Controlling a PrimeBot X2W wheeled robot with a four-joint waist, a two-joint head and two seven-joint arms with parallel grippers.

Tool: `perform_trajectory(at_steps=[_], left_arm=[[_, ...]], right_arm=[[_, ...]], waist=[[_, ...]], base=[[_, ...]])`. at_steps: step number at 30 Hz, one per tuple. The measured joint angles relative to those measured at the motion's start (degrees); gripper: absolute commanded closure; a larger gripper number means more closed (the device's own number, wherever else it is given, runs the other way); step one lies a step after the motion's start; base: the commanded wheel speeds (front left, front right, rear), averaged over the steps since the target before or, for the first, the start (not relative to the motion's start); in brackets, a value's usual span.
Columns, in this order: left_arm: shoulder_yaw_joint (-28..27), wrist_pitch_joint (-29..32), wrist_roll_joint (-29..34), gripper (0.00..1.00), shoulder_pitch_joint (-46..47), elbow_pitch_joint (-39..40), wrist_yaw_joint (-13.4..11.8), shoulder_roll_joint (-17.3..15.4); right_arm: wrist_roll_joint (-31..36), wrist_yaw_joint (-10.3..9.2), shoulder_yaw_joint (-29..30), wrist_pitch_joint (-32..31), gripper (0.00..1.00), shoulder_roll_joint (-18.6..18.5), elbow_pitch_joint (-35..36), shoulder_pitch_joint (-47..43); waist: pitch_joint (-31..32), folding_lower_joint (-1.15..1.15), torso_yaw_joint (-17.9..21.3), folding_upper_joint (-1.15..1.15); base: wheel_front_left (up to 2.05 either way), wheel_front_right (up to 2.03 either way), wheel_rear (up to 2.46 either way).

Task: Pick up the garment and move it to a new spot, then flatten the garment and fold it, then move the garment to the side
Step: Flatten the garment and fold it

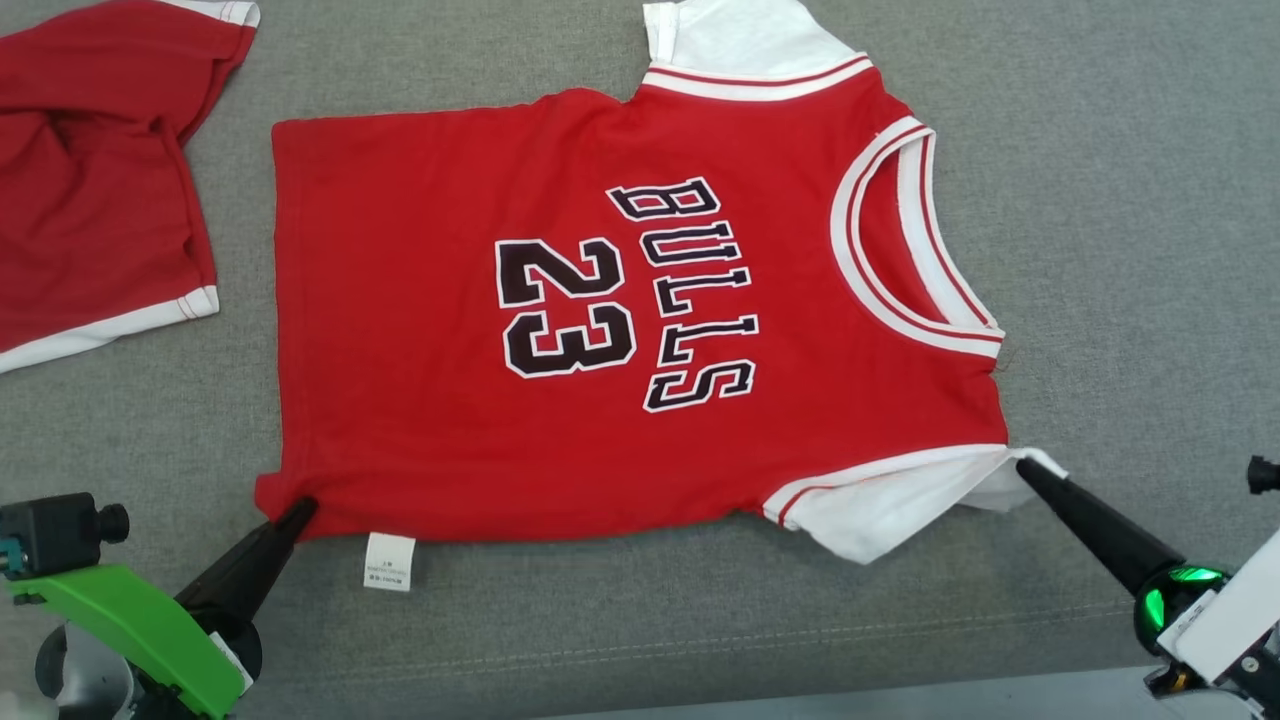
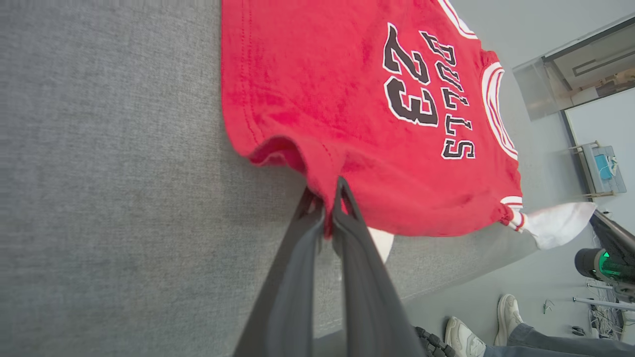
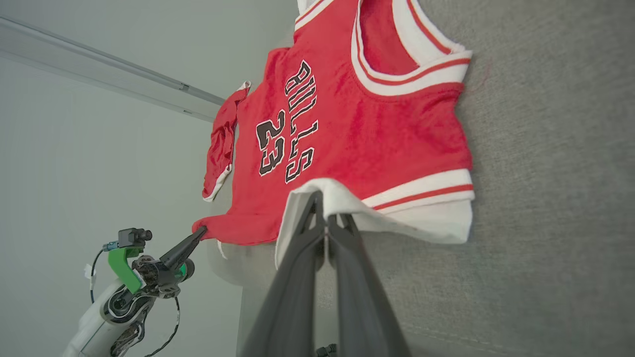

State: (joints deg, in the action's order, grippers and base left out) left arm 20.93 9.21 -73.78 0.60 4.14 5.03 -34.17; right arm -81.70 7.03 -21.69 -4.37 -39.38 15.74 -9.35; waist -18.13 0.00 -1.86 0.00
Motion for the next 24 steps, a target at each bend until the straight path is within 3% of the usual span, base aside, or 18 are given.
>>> perform_trajectory(at_steps=[8,12,24], left_arm=[[-0.27,3.77,-1.85,1.00,0.65,2.23,-1.58,-0.86],[-0.19,5.90,-3.12,1.00,1.78,3.80,-2.63,-1.36],[-0.36,12.72,-6.84,1.00,6.83,7.03,-5.78,-3.71]], right_arm=[[-0.76,-1.18,3.74,-2.45,1.00,-4.10,2.08,4.23],[-1.07,-2.68,3.71,-4.68,1.00,-5.57,2.91,5.99],[-2.55,-5.17,4.53,-8.54,1.00,-7.22,3.65,11.02]], waist=[[-1.53,0.00,-0.88,0.00],[-1.91,0.00,-1.03,0.00],[-4.56,0.00,-1.72,0.00]], base=[[0.00,0.00,0.00],[0.00,0.00,0.00],[0.00,0.00,0.00]])
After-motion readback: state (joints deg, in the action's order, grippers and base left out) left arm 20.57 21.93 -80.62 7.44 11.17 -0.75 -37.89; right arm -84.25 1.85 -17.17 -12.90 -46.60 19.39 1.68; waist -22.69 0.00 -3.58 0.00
